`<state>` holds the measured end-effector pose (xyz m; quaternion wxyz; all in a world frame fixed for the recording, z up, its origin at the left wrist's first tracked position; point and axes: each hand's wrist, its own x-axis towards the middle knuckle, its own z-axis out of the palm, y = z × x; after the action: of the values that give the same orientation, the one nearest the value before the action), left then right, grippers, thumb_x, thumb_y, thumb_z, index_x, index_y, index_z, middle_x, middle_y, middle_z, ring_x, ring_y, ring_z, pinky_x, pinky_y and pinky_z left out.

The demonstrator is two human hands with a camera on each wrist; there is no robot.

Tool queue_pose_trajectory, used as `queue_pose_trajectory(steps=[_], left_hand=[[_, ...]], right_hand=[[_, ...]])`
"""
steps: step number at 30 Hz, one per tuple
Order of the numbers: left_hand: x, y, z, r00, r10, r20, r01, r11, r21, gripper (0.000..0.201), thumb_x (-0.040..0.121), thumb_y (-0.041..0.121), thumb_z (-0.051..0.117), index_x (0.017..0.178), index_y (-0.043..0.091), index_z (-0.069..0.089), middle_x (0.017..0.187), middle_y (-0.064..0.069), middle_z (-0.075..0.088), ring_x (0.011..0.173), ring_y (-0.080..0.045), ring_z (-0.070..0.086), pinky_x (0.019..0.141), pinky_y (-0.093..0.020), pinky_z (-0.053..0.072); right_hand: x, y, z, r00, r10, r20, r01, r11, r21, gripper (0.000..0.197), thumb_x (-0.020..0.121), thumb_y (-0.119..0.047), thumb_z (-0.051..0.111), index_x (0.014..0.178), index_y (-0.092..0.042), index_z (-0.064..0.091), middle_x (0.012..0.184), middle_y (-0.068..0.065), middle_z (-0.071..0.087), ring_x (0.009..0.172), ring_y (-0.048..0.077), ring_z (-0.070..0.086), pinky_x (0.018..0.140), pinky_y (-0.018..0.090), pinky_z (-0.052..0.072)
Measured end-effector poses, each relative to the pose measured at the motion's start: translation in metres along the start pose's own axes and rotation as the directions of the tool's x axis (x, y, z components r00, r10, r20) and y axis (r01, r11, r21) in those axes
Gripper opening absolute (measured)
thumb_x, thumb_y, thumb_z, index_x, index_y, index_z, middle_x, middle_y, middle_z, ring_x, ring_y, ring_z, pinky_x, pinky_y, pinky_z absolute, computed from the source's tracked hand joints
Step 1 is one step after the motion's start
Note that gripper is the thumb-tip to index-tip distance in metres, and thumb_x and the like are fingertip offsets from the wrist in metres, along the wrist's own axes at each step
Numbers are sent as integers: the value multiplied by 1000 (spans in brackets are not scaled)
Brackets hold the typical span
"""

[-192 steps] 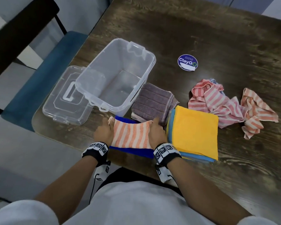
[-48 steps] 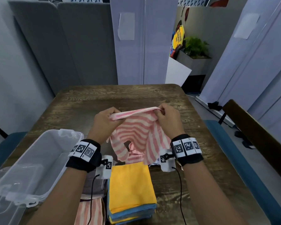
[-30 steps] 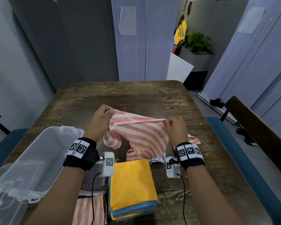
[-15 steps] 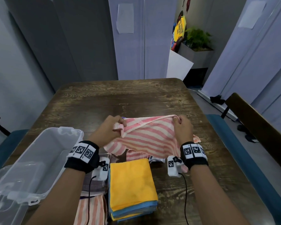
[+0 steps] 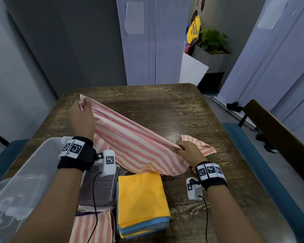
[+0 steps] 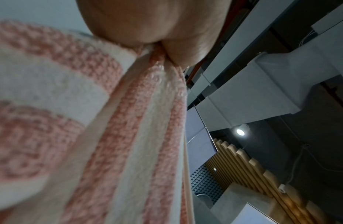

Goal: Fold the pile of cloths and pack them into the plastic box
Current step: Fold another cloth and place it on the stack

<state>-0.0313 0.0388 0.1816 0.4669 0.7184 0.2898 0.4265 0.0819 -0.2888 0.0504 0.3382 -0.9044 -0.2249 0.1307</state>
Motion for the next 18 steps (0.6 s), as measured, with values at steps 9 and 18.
queue_pose_trajectory(steps=[9, 18], left_hand=[[12, -16, -10, 996, 90, -25, -85, 983, 161, 47, 99, 29, 54, 63, 4, 38, 58, -4, 33, 57, -19, 30, 58, -32, 26], [-7, -32, 16, 991, -49, 126, 10, 957, 291, 28, 97, 33, 59, 84, 8, 62, 79, -10, 62, 75, -32, 57, 66, -36, 42]], right_hand=[[-5, 9, 1, 997, 74, 3, -72, 971, 227, 42, 95, -37, 67, 75, -2, 55, 68, 12, 53, 62, 16, 50, 58, 29, 36], [1, -1, -1, 965, 262, 2, -209, 765, 609, 21, 97, -20, 65, 90, 0, 65, 78, 9, 66, 66, 17, 59, 59, 28, 46]])
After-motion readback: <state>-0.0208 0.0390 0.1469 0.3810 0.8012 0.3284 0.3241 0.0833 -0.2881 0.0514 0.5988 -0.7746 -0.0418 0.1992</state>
